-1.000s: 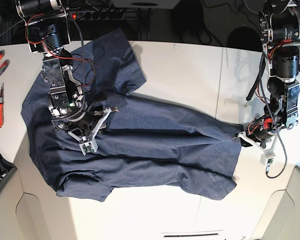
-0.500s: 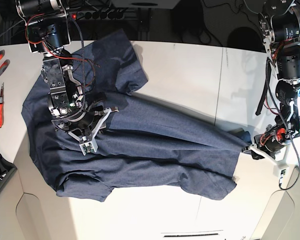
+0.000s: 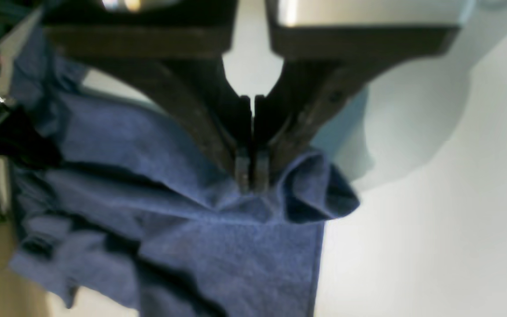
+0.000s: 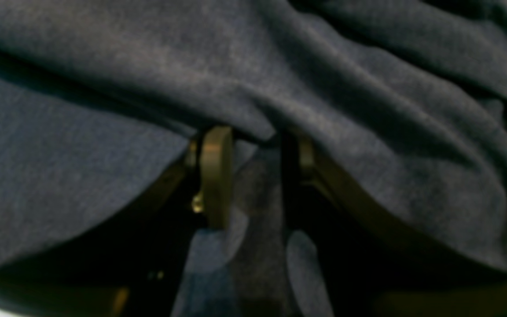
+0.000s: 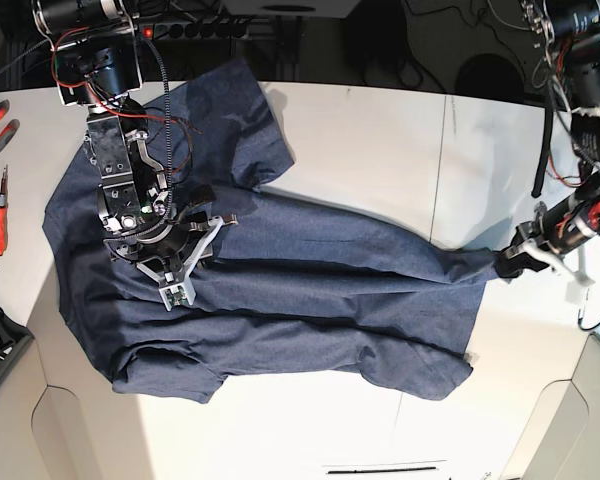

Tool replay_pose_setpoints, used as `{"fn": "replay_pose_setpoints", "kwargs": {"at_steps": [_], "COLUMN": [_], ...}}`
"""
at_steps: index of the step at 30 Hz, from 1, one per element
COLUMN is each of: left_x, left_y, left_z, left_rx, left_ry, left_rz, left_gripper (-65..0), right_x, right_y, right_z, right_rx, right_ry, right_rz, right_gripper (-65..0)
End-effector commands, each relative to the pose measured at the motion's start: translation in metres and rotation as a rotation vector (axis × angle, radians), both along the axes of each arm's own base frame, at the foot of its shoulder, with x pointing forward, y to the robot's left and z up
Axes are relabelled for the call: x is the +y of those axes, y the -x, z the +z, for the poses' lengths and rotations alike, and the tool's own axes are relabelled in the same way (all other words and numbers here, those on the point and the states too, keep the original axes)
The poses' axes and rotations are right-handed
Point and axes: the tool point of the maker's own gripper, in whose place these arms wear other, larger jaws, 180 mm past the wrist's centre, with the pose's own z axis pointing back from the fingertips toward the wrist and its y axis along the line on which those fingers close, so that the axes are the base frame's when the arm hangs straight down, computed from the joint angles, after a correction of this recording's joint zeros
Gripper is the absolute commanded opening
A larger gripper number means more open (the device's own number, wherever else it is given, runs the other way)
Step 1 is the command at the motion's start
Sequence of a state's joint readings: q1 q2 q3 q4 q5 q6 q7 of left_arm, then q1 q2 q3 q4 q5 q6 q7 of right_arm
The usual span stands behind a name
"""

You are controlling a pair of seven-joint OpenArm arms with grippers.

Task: Layout the t-shirt on the table in an organized manner, then fold the t-shirt properly
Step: 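Drag the held sleeve further outward with the left gripper and release it, then grasp the shirt hem with the left gripper and pull the right gripper's edge outward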

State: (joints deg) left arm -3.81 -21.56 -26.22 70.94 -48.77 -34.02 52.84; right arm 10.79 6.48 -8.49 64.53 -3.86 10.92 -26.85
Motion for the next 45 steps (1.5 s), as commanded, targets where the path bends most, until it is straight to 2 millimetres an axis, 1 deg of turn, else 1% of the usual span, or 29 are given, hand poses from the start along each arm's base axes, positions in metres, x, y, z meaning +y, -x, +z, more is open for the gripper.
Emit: {"fn": "replay_pose_setpoints", "kwargs": {"at_steps": [1, 3, 6, 10, 14, 17, 21, 25, 27, 31, 34, 36, 37, 38, 41, 45], "left_x": [0.009, 0.014, 0.014, 0.012, 0.016, 0.021, 0.032, 0.051, 0.057, 0.060, 0.059, 0.058, 0.057, 0.058, 0.058, 0.060], "left_y": [-0.006, 0.007, 0.027, 0.050, 0.064, 0.067, 0.064, 0.060, 0.059, 0.060, 0.060, 0.059, 0.059, 0.059, 0.057, 0.051], "left_z": [0.024, 0.030, 0.032, 0.021, 0.006, 0.002, 0.005, 0.011, 0.012, 0.013, 0.013, 0.014, 0.014, 0.015, 0.017, 0.024], "left_rx": [-0.075, -0.079, -0.063, -0.012, 0.049, 0.064, 0.051, 0.030, 0.033, 0.038, 0.036, 0.030, 0.027, 0.022, 0.009, -0.040], "left_ry": [-0.015, -0.015, -0.011, -0.026, -0.069, -0.107, -0.156, -0.243, -0.268, -0.279, -0.279, -0.280, -0.280, -0.280, -0.280, -0.278], "left_rz": [-0.008, -0.001, -0.013, -0.030, -0.036, -0.032, -0.020, -0.004, 0.000, -0.005, -0.009, -0.018, -0.021, -0.019, -0.013, 0.007], "left_gripper": [-65.0, -65.0, -65.0, -65.0, -65.0, -65.0, -65.0, -65.0, -65.0, -65.0, -64.7, -53.9, -50.4, -48.8, -48.6, -48.6], "right_x": [-0.010, -0.010, -0.010, -0.010, -0.010, -0.010, -0.011, -0.020, -0.027, -0.033, -0.030, -0.027, -0.026, -0.025, -0.020, -0.008], "right_y": [0.012, 0.012, 0.012, 0.012, 0.012, 0.012, 0.012, 0.011, 0.010, 0.011, 0.011, 0.009, 0.008, 0.007, 0.000, -0.014], "right_z": [-0.010, -0.010, -0.010, -0.010, -0.011, -0.011, -0.011, -0.010, -0.010, -0.008, -0.005, -0.002, 0.000, 0.003, 0.016, 0.042], "right_rx": [0.070, 0.070, 0.070, 0.071, 0.072, 0.074, 0.072, 0.067, 0.068, 0.074, 0.077, 0.072, 0.067, 0.063, 0.032, -0.044], "right_ry": [0.049, 0.049, 0.049, 0.049, 0.051, 0.051, 0.061, 0.110, 0.122, 0.132, 0.103, 0.097, 0.092, 0.087, 0.071, 0.022], "right_rz": [-0.010, -0.010, -0.010, -0.009, -0.010, -0.009, -0.006, 0.007, 0.008, 0.042, 0.056, 0.061, 0.063, 0.061, 0.063, 0.067], "right_gripper": [-46.1, -46.1, -46.1, -46.1, -46.1, -46.1, -46.1, -46.1, -46.1, -46.1, -46.1, -46.1, -46.1, -46.1, -46.1, -46.1]}}
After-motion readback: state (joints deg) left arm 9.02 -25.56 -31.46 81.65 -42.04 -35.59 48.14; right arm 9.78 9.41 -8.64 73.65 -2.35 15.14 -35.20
